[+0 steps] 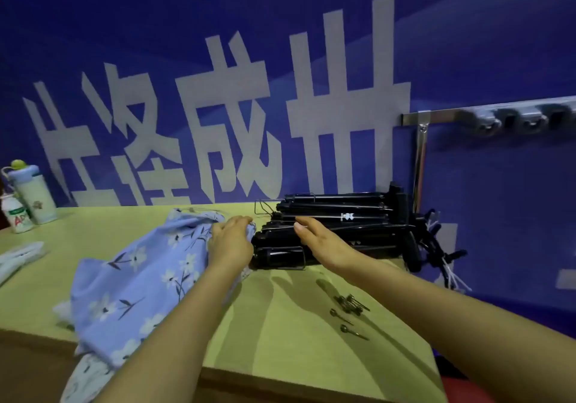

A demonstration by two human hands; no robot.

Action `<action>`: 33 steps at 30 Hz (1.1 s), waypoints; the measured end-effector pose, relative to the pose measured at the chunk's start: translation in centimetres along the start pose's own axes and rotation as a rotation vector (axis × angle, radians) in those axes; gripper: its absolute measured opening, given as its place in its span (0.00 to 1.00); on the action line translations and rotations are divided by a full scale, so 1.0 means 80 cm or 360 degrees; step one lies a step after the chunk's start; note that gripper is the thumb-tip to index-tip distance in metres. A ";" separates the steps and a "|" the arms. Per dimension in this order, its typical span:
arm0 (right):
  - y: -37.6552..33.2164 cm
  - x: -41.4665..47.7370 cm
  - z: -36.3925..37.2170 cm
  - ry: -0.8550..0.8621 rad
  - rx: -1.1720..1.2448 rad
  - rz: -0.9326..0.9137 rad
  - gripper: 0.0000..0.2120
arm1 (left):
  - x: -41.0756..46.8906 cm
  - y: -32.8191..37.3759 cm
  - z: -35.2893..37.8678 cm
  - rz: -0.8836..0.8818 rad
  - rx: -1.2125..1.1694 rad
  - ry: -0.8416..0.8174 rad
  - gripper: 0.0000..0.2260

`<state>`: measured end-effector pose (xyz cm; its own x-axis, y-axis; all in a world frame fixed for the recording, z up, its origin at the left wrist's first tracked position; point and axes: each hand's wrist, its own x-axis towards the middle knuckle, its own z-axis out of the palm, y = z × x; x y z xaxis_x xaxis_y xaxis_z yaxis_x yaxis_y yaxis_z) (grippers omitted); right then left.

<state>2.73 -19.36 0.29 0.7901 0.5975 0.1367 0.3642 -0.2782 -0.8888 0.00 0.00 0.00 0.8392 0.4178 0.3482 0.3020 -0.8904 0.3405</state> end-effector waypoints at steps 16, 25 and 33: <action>0.011 0.047 0.020 0.0121 0.0147 -0.0038 0.22 | 0.042 -0.010 0.008 -0.0039 -0.0316 0.0657 0.05; -0.088 0.018 0.009 -0.0219 0.1658 0.0170 0.31 | -0.020 0.094 -0.083 0.0720 -0.0794 0.1095 0.08; -0.179 -0.060 -0.094 -0.0089 0.2118 -0.0330 0.17 | -0.079 0.227 -0.148 0.1231 -0.1084 0.0961 0.06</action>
<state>-2.57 -23.86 15.67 0.7465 0.5778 0.3301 -0.3027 0.7366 -0.6048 -5.20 -16.67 14.34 0.2896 -0.0071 0.9571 -0.6447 -0.7406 0.1896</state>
